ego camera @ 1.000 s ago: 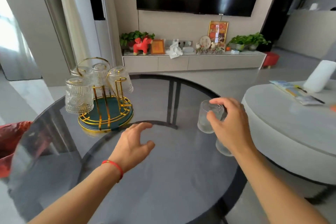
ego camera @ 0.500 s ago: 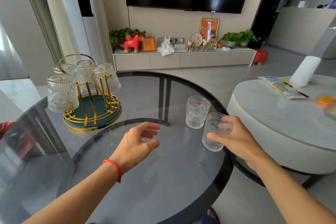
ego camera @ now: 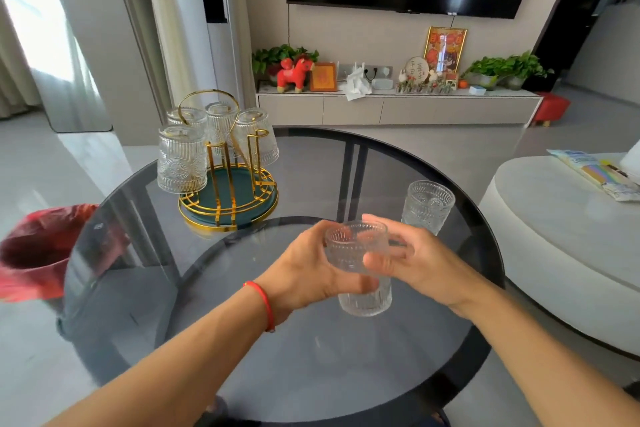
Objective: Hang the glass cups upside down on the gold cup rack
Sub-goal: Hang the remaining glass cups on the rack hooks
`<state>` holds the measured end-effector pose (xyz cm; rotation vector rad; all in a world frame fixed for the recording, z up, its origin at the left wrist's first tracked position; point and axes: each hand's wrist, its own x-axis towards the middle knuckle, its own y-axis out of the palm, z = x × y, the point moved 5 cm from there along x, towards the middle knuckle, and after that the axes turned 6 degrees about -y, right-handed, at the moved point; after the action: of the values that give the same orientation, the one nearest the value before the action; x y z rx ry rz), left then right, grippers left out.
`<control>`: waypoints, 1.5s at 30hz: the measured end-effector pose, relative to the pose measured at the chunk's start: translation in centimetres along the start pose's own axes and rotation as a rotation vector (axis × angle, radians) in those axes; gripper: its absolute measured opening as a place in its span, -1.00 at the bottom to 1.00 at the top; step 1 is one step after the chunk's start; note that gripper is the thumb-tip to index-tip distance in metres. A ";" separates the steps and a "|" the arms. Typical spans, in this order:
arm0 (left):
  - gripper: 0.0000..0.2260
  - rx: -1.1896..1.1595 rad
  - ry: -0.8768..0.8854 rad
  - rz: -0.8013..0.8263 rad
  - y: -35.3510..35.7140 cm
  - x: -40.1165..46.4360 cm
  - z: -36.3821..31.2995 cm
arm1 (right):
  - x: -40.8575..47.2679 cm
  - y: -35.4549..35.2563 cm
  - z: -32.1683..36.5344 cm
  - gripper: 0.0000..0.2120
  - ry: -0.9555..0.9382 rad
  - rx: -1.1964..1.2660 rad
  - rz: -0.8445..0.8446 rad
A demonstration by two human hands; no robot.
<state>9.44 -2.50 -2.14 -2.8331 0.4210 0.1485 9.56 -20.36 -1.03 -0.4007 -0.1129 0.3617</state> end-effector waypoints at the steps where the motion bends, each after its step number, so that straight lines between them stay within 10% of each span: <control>1: -0.26 -0.084 -0.023 -0.030 -0.9 0.1 0.1 | 0.6 0.2 0.3 -0.25 -0.015 0.021 -0.048; 6: -0.24 -0.388 -0.024 -0.196 -5.1 1.0 1.2 | 3.7 3.2 -0.7 -0.44 0.115 0.428 -0.120; 16: -0.34 0.131 -0.014 -0.377 -9.6 2.5 3.0 | 7.7 7.5 -1.5 -0.61 0.232 0.927 -0.272; 19: -0.60 0.569 -0.058 -0.665 -12.6 2.1 4.0 | 8.9 6.1 -1.1 -0.68 0.184 0.813 -0.439; 23: -0.57 0.920 -0.222 -0.586 -12.9 2.8 5.7 | 11.0 3.9 1.4 -0.61 0.035 0.650 -0.565; 34: -0.48 0.988 -0.257 -0.516 -12.3 3.1 5.7 | 19.6 3.5 12.0 -0.20 -0.205 -0.227 -0.518; 45: -0.36 1.060 -0.299 -0.494 -12.2 3.2 5.8 | 22.9 9.4 14.0 -0.35 -0.326 -0.738 -0.306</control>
<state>15.74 9.46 -5.11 -1.7486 -0.2315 0.1726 25.39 1.12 8.84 -1.0376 -0.6295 0.0657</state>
